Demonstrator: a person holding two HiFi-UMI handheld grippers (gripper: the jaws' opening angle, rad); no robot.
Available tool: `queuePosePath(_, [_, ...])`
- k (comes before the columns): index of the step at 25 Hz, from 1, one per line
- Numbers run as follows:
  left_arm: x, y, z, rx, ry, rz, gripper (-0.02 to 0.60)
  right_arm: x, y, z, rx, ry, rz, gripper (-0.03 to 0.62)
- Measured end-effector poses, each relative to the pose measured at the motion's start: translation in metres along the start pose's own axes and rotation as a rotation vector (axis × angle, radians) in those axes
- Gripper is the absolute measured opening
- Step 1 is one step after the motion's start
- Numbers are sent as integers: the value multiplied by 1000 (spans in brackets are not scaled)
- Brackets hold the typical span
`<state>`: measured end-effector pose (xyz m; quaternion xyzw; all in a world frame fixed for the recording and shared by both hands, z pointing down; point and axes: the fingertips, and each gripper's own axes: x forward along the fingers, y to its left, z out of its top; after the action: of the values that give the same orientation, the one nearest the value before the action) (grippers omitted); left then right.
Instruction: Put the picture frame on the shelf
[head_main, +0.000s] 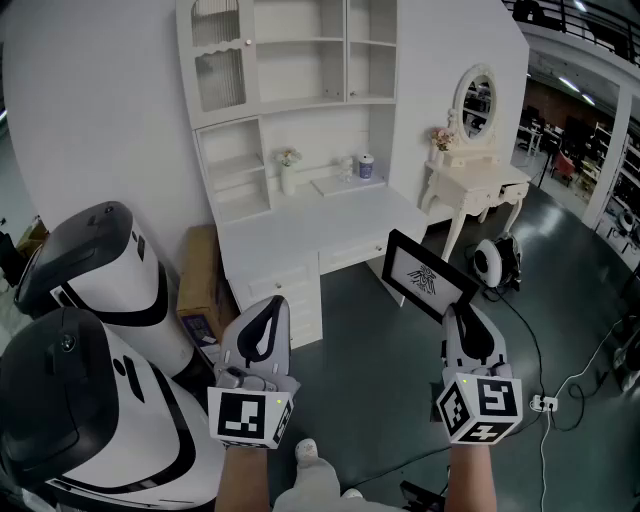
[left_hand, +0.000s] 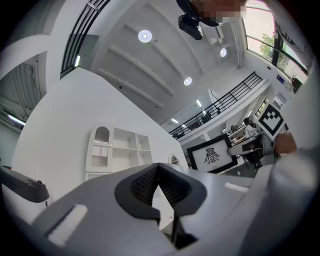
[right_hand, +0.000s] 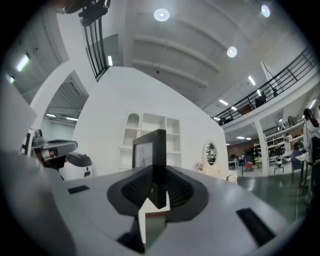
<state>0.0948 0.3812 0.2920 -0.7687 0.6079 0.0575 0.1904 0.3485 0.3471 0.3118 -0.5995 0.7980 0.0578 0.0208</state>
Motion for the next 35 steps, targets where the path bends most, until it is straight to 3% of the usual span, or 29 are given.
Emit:
queuePosePath(10, [45, 45, -31, -32, 9, 23, 9, 66, 18, -7, 7, 22, 16, 81])
queuePosePath(25, [170, 156, -85, -6, -1, 17, 9, 242, 64, -18, 39, 26, 42, 81])
queuePosePath(35, [192, 196, -115, -40, 14, 30, 9, 297, 91, -14, 25, 30, 53, 81])
